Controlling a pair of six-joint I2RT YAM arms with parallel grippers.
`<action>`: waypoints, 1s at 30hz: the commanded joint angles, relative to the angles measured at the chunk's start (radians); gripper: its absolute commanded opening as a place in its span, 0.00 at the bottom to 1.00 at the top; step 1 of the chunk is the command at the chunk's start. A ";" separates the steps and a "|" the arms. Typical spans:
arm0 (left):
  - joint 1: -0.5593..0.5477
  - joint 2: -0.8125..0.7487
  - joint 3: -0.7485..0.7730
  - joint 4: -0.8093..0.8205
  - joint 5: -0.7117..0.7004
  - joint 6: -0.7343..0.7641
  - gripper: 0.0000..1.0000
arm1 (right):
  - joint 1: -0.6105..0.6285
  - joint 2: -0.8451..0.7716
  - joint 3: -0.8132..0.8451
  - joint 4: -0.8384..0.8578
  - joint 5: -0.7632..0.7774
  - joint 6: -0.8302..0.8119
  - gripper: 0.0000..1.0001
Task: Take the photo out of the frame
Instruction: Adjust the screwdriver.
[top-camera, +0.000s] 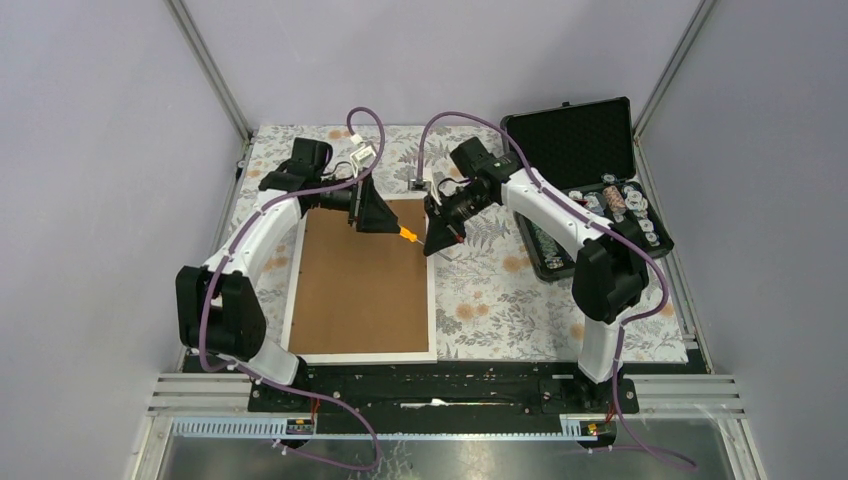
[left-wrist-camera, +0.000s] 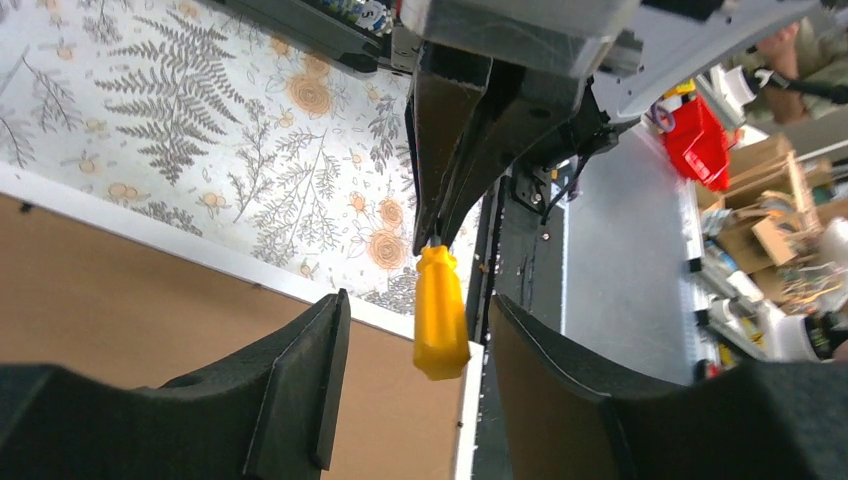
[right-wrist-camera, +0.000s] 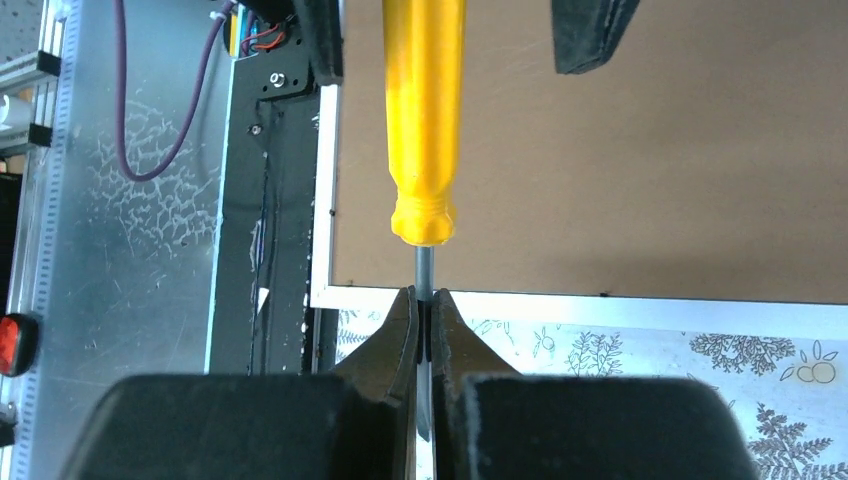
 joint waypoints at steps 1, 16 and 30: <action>0.003 -0.053 -0.014 -0.041 0.067 0.207 0.59 | 0.006 0.003 0.071 -0.125 -0.083 -0.114 0.00; -0.094 -0.084 -0.060 -0.039 0.031 0.424 0.55 | 0.039 0.012 0.087 -0.155 -0.094 -0.138 0.00; -0.135 -0.097 -0.052 -0.205 -0.006 0.672 0.22 | 0.044 0.031 0.108 -0.172 -0.102 -0.138 0.00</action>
